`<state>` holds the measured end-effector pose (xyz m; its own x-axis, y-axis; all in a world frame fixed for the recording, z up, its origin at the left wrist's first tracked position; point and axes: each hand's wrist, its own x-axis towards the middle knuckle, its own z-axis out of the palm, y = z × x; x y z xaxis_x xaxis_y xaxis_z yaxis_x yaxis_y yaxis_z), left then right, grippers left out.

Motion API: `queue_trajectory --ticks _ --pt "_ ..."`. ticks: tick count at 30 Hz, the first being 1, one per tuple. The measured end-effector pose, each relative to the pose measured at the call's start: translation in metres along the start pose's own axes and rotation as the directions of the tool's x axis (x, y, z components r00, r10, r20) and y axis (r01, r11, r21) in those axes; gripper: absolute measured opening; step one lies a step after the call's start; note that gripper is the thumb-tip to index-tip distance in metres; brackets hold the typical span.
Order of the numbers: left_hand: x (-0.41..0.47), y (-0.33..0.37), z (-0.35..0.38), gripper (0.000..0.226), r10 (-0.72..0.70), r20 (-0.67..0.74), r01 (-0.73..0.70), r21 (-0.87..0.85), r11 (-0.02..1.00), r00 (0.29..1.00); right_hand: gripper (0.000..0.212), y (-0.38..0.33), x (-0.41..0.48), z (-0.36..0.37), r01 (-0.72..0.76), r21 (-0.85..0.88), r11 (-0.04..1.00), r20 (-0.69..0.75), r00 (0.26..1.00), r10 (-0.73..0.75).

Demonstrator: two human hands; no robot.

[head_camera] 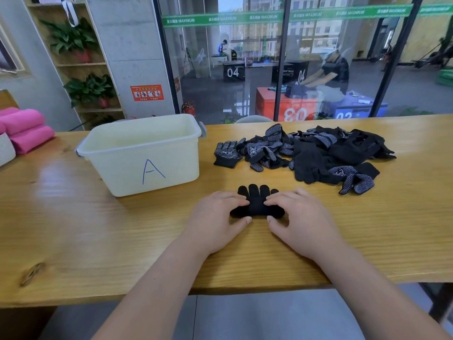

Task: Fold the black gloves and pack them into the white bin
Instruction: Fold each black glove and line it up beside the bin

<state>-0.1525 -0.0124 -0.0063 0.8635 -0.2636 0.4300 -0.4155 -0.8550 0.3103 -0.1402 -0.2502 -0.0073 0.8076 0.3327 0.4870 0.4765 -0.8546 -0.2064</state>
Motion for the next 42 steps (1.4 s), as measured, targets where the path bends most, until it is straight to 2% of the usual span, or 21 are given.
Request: queue_trajectory --ticks 7,11,15,18,21,25,29,36,40,42 --pt "-0.001 -0.002 -0.002 0.036 -0.097 0.008 0.097 -0.124 0.987 0.995 0.036 0.002 -0.001 -0.003 -0.025 0.081 0.996 0.017 1.000 0.023" --pt "-0.003 -0.001 -0.007 0.034 -0.173 0.011 0.170 -0.263 0.950 0.985 0.039 0.004 -0.002 -0.006 -0.146 0.278 0.949 0.042 0.989 0.140" --pt "-0.004 0.001 -0.009 0.029 -0.218 0.049 0.219 -0.405 0.888 0.975 0.033 0.005 -0.002 -0.008 -0.207 0.410 0.888 0.058 0.978 0.201" --pt "-0.001 0.001 -0.007 0.032 -0.218 0.011 0.209 -0.339 0.917 0.976 0.031 0.005 0.001 -0.007 -0.233 0.370 0.899 0.044 0.971 0.234" --pt "0.001 0.001 -0.003 0.033 -0.134 -0.083 0.115 -0.200 0.973 0.988 0.035 0.004 0.005 -0.001 -0.210 0.181 0.961 -0.050 0.974 0.223" --pt "0.005 0.003 -0.001 0.022 0.033 -0.215 -0.036 -0.008 0.999 0.976 0.021 0.002 0.005 0.002 -0.084 0.046 0.995 -0.187 0.978 0.091" --pt "0.005 0.004 0.004 0.016 0.135 -0.184 -0.120 0.089 0.989 0.974 0.023 -0.001 0.002 0.005 0.036 -0.024 0.999 -0.167 0.985 -0.040" --pt "0.004 0.002 0.006 0.036 0.076 -0.023 -0.074 0.081 0.994 0.997 0.027 0.003 0.006 0.006 -0.065 0.012 0.998 -0.037 0.997 0.065" --pt "0.001 0.000 0.006 0.036 0.063 -0.035 -0.061 0.074 0.995 0.997 0.026 0.006 0.006 0.004 -0.139 0.143 0.980 0.016 0.990 0.138" --pt "0.000 0.000 0.006 0.036 0.046 -0.072 -0.042 0.057 0.997 0.996 0.028 0.007 0.005 0.001 -0.133 0.178 0.975 -0.010 0.990 0.137"
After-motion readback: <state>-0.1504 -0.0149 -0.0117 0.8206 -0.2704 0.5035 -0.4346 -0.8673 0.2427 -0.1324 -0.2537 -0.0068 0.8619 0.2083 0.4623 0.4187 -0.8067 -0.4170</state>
